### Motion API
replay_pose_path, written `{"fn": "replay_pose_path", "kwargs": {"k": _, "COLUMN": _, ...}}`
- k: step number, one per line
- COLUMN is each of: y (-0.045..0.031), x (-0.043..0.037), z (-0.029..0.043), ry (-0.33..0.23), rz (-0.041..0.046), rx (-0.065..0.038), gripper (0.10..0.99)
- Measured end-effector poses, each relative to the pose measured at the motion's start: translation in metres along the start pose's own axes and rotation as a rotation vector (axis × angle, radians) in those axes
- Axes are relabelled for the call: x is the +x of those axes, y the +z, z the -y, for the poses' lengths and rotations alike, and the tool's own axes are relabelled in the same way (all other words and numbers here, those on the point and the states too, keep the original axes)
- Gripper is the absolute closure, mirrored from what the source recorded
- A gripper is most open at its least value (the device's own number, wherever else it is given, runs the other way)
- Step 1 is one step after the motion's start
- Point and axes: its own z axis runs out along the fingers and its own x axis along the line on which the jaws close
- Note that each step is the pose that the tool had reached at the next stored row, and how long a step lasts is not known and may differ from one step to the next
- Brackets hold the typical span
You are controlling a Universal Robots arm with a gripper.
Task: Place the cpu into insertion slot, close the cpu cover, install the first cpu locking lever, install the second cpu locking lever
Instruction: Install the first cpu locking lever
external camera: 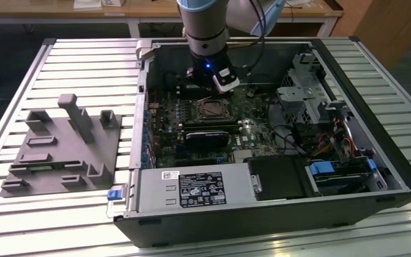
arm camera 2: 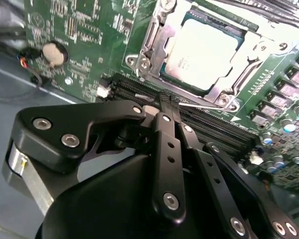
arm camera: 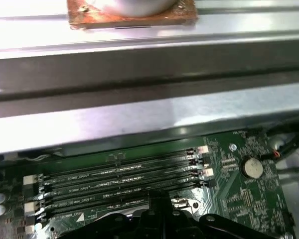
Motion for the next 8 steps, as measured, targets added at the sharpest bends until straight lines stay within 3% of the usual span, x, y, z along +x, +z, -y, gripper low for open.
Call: {"fn": "replay_pose_path", "kwargs": {"k": 8, "y": 0.0041, "x": 0.0014, "z": -0.0031, "ry": 0.032, "rz": 0.0078, "rx": 0.005, "gripper": 0.98}}
